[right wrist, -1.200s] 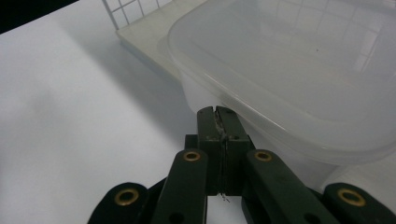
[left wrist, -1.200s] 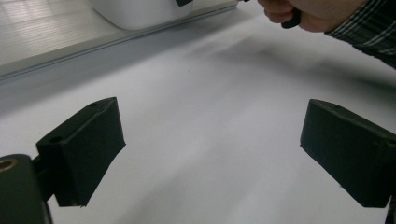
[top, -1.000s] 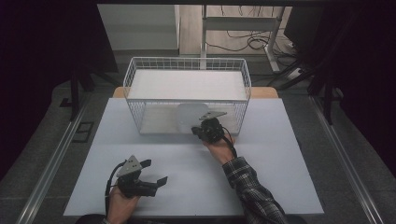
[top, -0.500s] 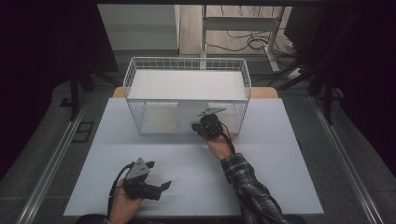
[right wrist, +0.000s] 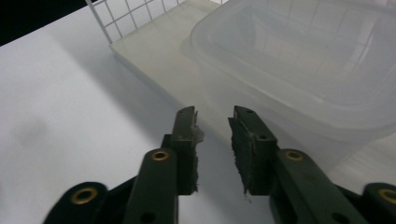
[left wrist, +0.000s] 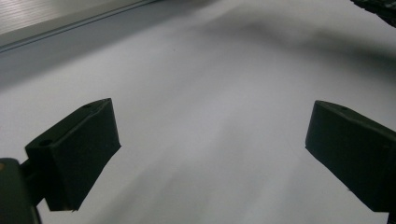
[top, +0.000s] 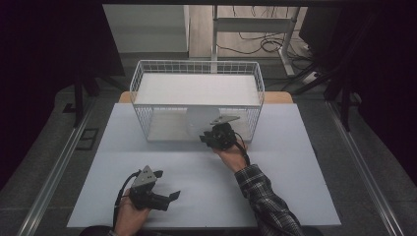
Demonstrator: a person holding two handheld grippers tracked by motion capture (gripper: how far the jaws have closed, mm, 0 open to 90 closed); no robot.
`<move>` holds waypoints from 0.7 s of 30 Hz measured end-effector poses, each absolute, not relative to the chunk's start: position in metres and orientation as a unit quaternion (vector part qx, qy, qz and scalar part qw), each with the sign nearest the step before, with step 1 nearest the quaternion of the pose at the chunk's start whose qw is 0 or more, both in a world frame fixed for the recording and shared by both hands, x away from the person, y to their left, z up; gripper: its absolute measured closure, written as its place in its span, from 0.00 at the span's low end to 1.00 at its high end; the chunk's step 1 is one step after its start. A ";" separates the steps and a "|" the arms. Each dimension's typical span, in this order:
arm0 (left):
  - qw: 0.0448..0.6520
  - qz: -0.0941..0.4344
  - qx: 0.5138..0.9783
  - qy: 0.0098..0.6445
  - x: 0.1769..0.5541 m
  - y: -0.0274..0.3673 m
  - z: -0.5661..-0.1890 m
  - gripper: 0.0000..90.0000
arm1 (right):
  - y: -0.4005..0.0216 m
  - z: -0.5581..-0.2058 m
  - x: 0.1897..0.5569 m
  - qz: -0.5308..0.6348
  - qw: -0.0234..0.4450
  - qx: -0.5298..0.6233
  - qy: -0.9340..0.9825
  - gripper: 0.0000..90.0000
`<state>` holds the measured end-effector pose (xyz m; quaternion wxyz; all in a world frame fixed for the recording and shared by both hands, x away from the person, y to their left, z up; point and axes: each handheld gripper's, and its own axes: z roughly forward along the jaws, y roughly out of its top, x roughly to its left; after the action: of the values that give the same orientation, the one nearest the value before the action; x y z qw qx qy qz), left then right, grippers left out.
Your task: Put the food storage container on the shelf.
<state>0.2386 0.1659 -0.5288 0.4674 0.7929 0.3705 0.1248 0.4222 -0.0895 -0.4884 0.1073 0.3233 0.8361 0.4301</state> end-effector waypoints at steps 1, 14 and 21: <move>0.466 0.125 0.794 0.371 0.239 0.166 -0.529 0.03 | -0.091 -0.490 0.420 0.430 0.103 0.322 0.838 0.69; 0.458 0.130 0.798 0.369 0.238 0.165 -0.529 0.03 | -0.106 -0.489 0.399 0.425 0.101 0.304 0.846 0.44; 0.459 0.135 0.797 0.369 0.238 0.169 -0.528 0.03 | -0.119 -0.484 0.382 0.434 0.091 0.304 0.843 0.29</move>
<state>0.2377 0.1688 -0.5275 0.4591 0.7969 0.3688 0.1346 0.3823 -0.1194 -0.4838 0.0914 0.3043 0.8431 0.4338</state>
